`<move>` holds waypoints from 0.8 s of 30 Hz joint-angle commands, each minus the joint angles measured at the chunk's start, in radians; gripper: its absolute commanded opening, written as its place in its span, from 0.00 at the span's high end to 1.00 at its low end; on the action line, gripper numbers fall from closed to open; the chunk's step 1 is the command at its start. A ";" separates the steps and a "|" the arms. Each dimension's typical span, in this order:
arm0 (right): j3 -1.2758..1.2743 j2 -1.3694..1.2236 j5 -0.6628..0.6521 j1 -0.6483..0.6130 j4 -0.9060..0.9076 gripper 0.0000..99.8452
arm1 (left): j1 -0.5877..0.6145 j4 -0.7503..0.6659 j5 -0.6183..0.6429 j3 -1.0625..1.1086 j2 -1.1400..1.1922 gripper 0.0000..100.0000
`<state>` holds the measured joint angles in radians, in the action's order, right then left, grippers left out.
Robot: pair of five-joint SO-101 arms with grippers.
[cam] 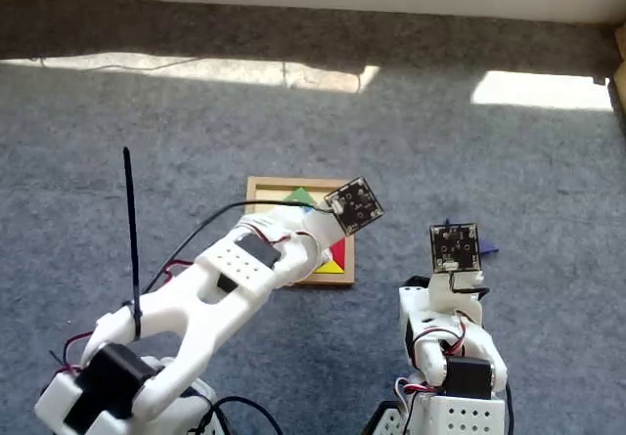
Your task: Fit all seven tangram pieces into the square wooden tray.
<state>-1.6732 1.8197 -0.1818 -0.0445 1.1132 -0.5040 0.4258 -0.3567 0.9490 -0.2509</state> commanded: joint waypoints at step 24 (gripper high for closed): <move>-0.085 0.016 -0.011 0.012 -0.025 0.99 | 0.051 -0.064 0.015 -0.193 0.203 0.99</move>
<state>-1.6732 1.8197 -0.1818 -0.0445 1.1132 -0.4687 0.3782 -0.3491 0.8094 -0.0315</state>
